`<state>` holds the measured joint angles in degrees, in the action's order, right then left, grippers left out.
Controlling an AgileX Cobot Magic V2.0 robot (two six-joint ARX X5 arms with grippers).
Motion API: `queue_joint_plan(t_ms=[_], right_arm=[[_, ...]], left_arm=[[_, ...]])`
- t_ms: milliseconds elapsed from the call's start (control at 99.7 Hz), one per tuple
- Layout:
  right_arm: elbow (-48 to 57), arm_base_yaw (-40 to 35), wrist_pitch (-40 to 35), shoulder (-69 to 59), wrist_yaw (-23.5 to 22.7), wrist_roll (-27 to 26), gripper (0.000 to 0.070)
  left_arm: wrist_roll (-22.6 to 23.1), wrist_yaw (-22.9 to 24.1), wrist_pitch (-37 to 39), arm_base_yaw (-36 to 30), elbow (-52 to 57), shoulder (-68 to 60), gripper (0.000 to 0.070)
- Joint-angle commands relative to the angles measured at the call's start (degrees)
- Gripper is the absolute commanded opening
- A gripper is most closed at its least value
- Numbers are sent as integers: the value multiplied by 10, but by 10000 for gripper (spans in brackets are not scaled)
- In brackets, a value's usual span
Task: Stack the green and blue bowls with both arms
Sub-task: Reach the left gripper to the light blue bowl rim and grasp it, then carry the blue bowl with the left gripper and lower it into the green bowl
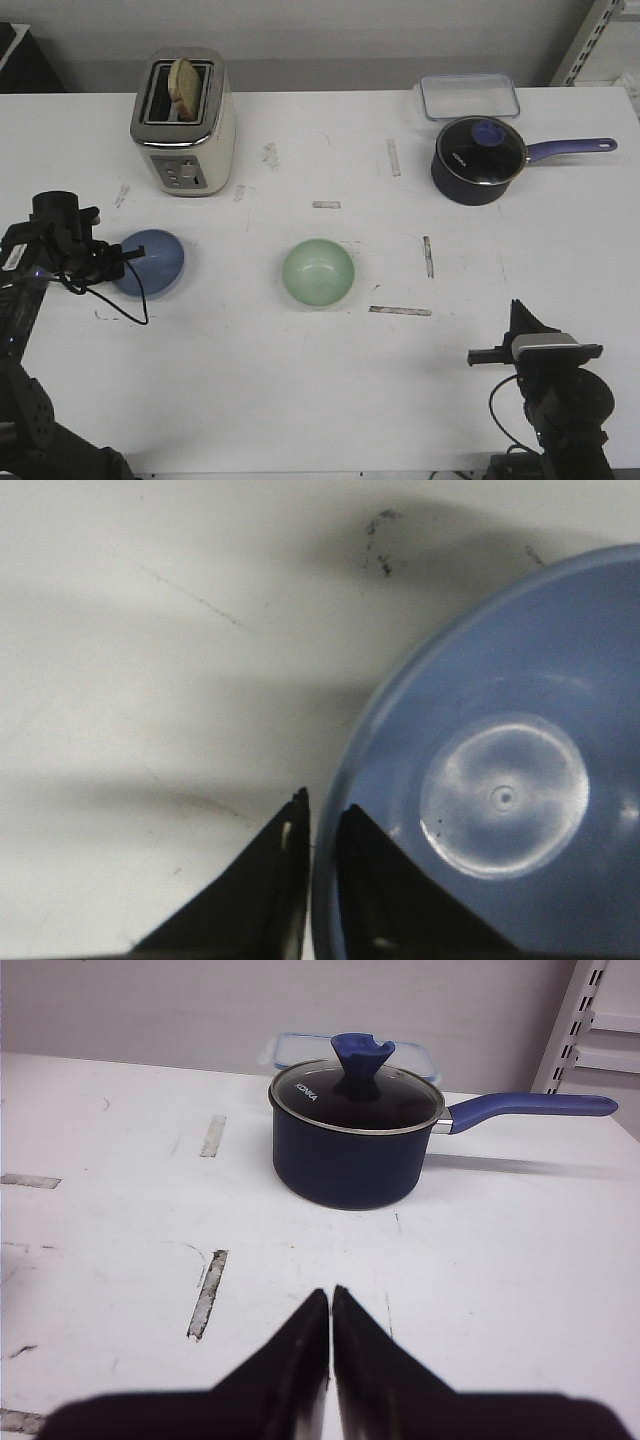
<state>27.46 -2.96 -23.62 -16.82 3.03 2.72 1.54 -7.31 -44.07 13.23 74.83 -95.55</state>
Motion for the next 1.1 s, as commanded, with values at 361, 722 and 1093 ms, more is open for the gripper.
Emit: queue_joint_plan(t_ms=[361,722,1093], right_arm=[[-2,-1,7,-2,0,1,0],[-2,-1,7,-2,0,1,0],[-2,-1,7,-2,0,1,0]], left_arm=[[-75,-3,-52,-26,135,-7,1],[-75,-45,-145,-224,309,-7,1],[-61,-47,-109,-430,309,-78,1]])
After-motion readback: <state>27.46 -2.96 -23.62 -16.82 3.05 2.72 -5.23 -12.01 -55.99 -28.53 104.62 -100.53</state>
